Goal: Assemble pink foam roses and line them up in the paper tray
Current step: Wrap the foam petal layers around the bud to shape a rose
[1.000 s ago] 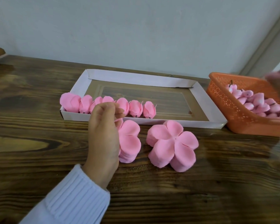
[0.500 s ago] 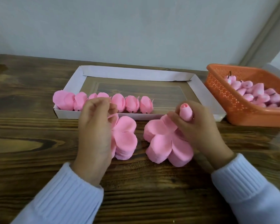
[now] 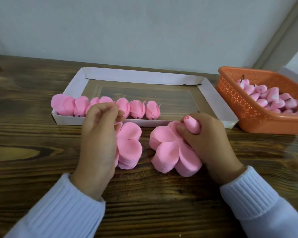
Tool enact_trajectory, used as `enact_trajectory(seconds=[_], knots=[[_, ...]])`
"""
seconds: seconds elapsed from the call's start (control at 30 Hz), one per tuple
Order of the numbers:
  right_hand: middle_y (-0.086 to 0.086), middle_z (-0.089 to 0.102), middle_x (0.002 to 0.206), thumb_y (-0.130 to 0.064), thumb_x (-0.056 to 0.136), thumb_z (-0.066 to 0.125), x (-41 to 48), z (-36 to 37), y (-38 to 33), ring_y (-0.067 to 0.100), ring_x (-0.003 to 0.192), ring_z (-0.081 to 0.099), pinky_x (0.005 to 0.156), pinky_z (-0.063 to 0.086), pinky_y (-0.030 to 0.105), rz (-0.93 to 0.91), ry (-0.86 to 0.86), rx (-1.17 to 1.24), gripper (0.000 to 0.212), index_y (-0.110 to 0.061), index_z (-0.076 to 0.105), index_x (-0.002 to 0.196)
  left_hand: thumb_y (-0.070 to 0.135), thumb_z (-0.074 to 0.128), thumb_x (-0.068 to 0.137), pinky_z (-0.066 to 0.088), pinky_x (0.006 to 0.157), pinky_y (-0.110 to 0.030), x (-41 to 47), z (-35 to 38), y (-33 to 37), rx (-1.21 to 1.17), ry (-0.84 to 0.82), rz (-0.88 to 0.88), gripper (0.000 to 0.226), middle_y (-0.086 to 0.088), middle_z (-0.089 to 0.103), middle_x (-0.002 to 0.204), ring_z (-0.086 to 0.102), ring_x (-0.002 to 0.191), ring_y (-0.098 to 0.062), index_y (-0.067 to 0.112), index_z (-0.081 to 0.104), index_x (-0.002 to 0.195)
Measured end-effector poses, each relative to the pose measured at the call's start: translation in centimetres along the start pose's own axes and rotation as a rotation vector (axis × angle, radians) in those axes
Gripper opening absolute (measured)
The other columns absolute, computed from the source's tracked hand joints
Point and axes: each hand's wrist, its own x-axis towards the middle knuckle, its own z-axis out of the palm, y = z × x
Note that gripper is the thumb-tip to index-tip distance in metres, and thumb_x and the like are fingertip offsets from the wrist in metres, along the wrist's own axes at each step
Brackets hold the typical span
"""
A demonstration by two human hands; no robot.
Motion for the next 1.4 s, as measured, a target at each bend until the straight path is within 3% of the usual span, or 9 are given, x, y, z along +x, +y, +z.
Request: enact_trajectory(seconds=[0.2,0.4,0.57,0.67,0.93,1.03,1.1,1.27,1.4], knots=[[-0.008,0.057,0.07,-0.022,0.082,0.073,-0.1,0.1,-0.1,0.012,0.07,0.053,0.063,0.04,0.027,-0.01,0.059,0.012,0.017,-0.017,0.061,0.072,0.001,0.05,0.094,0.047,0.078,-0.026,0.1,0.0,-0.1,0.002,-0.014,-0.006,0.031,0.008,0.064,0.067,0.058,0.075,-0.013,0.022,0.061,0.074],[-0.008,0.062,0.075,-0.028,0.087,0.067,-0.2,0.4,0.4,0.014,0.074,0.057,0.065,0.046,0.031,0.051,0.026,-0.045,0.011,-0.019,0.066,0.08,0.001,0.05,0.095,0.048,0.076,-0.024,0.0,0.0,-0.1,0.021,-0.016,-0.006,0.031,0.006,0.063,0.069,0.058,0.076,-0.013,0.022,0.062,0.074],[-0.006,0.062,0.078,-0.023,0.086,0.07,-0.2,0.5,0.4,0.012,0.074,0.055,0.063,0.04,0.023,0.059,0.051,-0.043,0.007,-0.018,0.067,0.083,0.002,0.05,0.095,0.049,0.073,-0.021,0.0,0.0,-0.2,0.058,-0.018,0.003,0.032,0.009,0.063,0.066,0.057,0.072,-0.011,0.022,0.062,0.073],[-0.012,0.06,0.071,-0.018,0.085,0.071,-0.2,0.5,0.2,0.005,0.072,0.055,0.061,0.038,0.017,0.052,0.053,0.017,0.014,-0.021,0.061,0.075,0.003,0.051,0.095,0.048,0.075,-0.024,-0.1,0.0,-0.2,0.074,-0.017,0.006,0.032,0.008,0.063,0.068,0.057,0.073,-0.011,0.023,0.063,0.073],[-0.011,0.064,0.078,-0.012,0.085,0.068,-0.4,0.4,-0.1,0.007,0.069,0.063,0.06,0.054,0.032,0.111,0.057,0.261,0.012,-0.023,0.064,0.085,0.004,0.051,0.095,0.047,0.078,-0.025,0.0,-0.2,-0.4,0.115,-0.034,0.016,0.032,0.008,0.064,0.07,0.058,0.074,-0.01,0.022,0.064,0.073],[-0.011,0.065,0.082,-0.011,0.087,0.067,-0.3,0.3,-0.4,0.003,0.061,0.063,0.049,0.049,0.018,0.144,0.027,0.419,0.014,-0.024,0.064,0.085,0.004,0.051,0.094,0.046,0.077,-0.026,0.0,-0.3,-0.5,0.119,-0.046,0.02,0.035,0.009,0.064,0.069,0.057,0.074,-0.01,0.025,0.064,0.069],[-0.006,0.067,0.076,-0.011,0.087,0.069,-0.3,0.2,-0.6,0.004,0.055,0.061,0.047,0.048,0.017,0.148,-0.01,0.492,0.013,-0.023,0.065,0.084,0.005,0.052,0.093,0.044,0.076,-0.026,0.1,-0.3,-0.6,0.131,-0.05,0.029,0.035,0.01,0.064,0.069,0.057,0.073,-0.009,0.026,0.065,0.068],[-0.009,0.067,0.077,-0.009,0.087,0.068,-0.3,-0.2,-0.8,0.005,0.064,0.062,0.052,0.05,0.021,0.174,-0.007,0.538,0.017,-0.026,0.066,0.084,0.017,0.056,0.084,0.044,0.076,-0.026,-0.1,-0.4,-0.6,0.136,-0.06,0.031,0.018,0.01,0.065,0.072,0.059,0.072,-0.006,0.027,0.066,0.072],[-0.012,0.065,0.081,0.004,0.086,0.064,0.3,-1.5,-2.0,0.001,0.077,0.061,0.067,0.051,0.018,0.007,0.149,0.498,0.029,-0.025,0.062,0.085,0.03,0.055,0.077,0.045,0.076,-0.019,-0.3,-0.3,-0.3,0.226,-0.146,0.098,0.01,0.015,0.066,0.079,0.061,0.078,0.0,0.029,0.062,0.084]])
